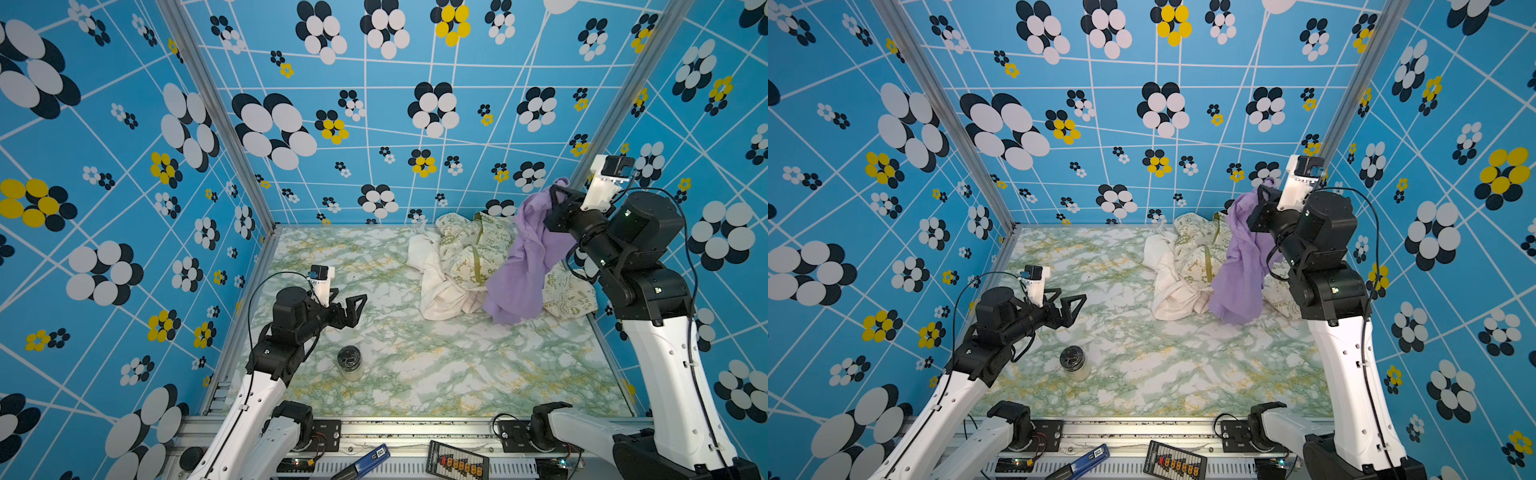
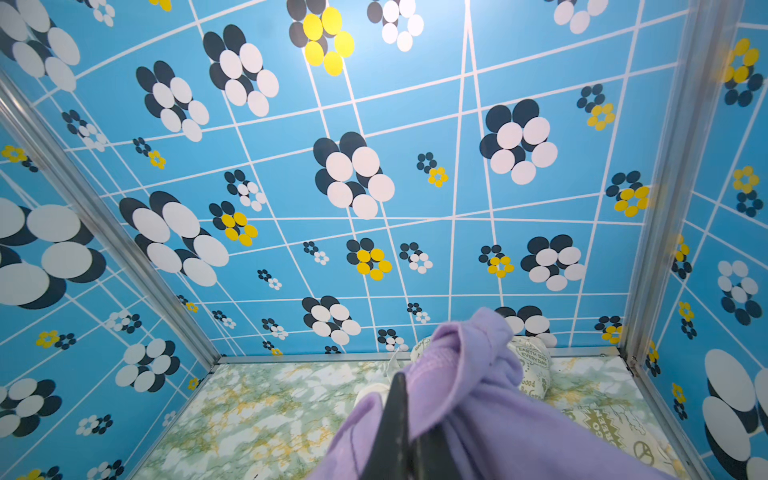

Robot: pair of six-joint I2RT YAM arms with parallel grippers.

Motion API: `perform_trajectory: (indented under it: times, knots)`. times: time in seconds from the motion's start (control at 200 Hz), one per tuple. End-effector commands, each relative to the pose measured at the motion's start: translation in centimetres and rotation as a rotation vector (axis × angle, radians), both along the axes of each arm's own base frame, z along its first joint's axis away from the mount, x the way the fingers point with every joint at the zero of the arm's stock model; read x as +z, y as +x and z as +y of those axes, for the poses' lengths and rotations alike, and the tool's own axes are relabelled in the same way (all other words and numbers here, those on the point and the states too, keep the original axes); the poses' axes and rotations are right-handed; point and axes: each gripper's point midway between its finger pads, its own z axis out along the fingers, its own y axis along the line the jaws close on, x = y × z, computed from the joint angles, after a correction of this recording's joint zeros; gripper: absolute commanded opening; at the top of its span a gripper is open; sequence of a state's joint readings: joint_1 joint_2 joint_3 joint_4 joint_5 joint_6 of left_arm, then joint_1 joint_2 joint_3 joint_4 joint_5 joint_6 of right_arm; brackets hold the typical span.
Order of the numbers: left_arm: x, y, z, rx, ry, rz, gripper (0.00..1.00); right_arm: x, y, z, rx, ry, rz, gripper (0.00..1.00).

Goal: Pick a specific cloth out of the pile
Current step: 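Lower the purple cloth onto the table nearer the robot and release it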

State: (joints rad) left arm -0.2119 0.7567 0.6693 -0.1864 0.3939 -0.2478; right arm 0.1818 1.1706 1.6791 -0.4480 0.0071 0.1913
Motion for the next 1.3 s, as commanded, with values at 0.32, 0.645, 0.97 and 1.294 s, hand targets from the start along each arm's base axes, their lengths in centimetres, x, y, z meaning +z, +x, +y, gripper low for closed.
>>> perform_trajectory:
  times: [0.32,0.645,0.97,1.294]
  knots:
    - [1.2,-0.2,-0.7,-0.020,-0.011,-0.039,0.99,-19.7,0.5,12.2,0.392,-0.313,0.475,0.00]
    - [1.4,-0.3,-0.9,-0.030,-0.001,-0.050,0.99,-25.2,-0.6,14.0,0.442,-0.354,0.611,0.80]
    - [1.5,-0.5,-2.2,-0.074,0.058,-0.057,0.99,-24.0,-1.0,11.4,0.332,-0.378,0.558,0.93]
    - [1.5,-0.7,-3.9,-0.128,0.109,-0.066,0.99,-27.0,-2.2,8.4,0.253,-0.349,0.661,0.91]
